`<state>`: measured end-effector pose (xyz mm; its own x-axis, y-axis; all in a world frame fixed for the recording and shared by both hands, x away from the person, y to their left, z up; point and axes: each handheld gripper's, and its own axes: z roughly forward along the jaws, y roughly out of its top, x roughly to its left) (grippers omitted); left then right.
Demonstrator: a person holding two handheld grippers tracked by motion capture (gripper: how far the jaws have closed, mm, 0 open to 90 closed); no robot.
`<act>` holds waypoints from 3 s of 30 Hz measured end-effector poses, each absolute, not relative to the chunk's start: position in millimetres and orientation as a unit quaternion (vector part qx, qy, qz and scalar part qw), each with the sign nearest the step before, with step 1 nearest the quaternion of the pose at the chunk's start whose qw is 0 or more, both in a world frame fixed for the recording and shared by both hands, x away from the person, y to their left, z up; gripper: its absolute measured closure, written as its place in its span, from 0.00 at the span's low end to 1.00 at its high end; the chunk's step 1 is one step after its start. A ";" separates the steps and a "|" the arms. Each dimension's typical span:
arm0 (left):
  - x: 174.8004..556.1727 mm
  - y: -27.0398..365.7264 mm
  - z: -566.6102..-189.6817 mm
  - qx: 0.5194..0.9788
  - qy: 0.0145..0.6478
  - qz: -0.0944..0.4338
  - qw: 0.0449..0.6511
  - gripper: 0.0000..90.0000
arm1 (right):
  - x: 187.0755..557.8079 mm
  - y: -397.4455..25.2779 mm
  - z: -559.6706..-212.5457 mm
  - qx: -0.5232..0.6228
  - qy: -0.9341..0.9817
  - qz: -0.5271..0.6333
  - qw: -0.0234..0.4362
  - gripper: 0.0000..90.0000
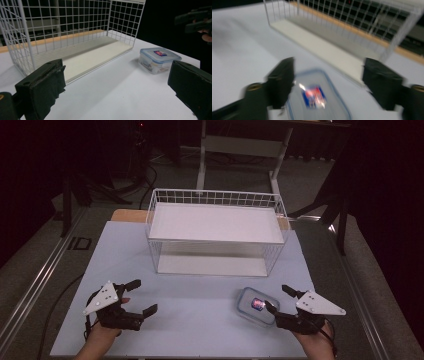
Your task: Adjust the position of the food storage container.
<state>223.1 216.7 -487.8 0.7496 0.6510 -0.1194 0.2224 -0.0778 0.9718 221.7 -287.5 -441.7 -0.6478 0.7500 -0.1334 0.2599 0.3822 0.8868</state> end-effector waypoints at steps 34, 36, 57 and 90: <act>221.5 209.1 -489.7 0.718 0.300 0.165 0.606 0.02 | 282.1 -283.5 -506.5 0.378 0.852 0.317 0.176 1.00; 221.5 208.8 -490.1 0.720 0.299 0.165 0.604 0.02 | 285.8 -278.1 -507.0 0.375 0.853 0.318 0.174 1.00; 221.2 207.8 -490.4 0.721 0.300 0.164 0.603 0.02 | 285.8 -260.0 -516.9 0.364 0.867 0.309 0.139 1.00; 221.5 207.3 -491.6 0.724 0.303 0.159 0.599 0.02 | 294.1 -200.1 -518.5 0.338 0.881 0.315 0.097 1.00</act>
<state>221.5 207.3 -491.6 0.7661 0.6290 -0.1319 0.2473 -0.0991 0.9639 294.1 -200.1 -518.5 -0.7526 0.6571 0.0432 0.5353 0.5723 0.6213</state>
